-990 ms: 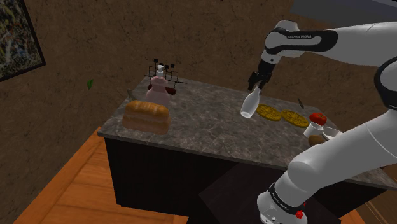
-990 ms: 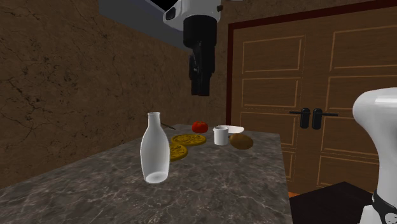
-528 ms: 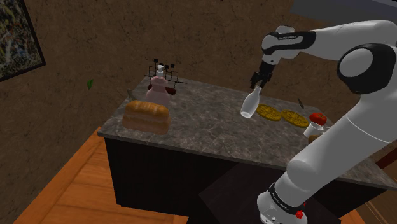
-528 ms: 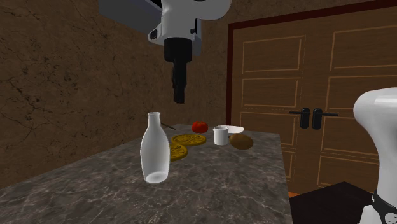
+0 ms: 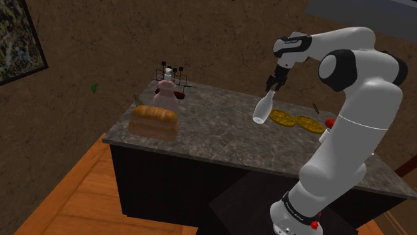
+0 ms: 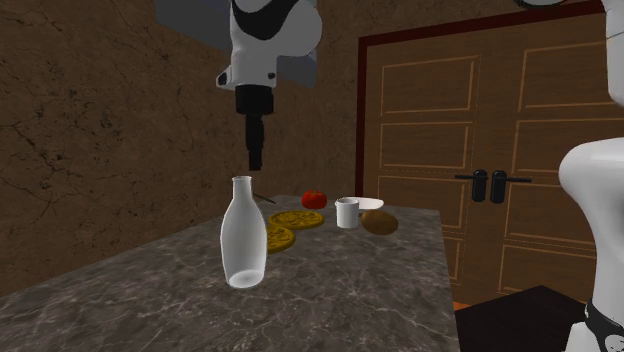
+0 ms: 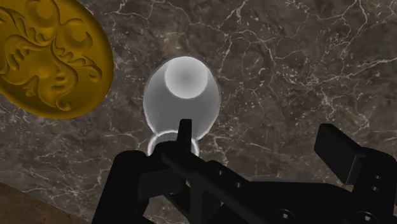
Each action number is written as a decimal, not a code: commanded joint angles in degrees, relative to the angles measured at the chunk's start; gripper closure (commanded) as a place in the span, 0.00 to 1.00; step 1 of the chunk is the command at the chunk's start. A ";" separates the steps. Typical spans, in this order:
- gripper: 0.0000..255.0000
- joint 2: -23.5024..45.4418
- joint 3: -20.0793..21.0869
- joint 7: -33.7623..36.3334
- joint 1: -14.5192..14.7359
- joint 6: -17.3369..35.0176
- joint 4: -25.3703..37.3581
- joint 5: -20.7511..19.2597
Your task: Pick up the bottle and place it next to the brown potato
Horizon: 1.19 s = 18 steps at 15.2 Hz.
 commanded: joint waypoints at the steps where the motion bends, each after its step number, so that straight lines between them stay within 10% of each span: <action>1: 0.00 5.11 -0.38 -2.30 -2.08 -1.08 5.58 2.32; 4: 0.00 12.44 -0.35 -4.83 -5.74 -3.40 14.47 5.35; 18: 0.00 13.34 0.10 -5.30 -5.55 1.96 9.90 5.90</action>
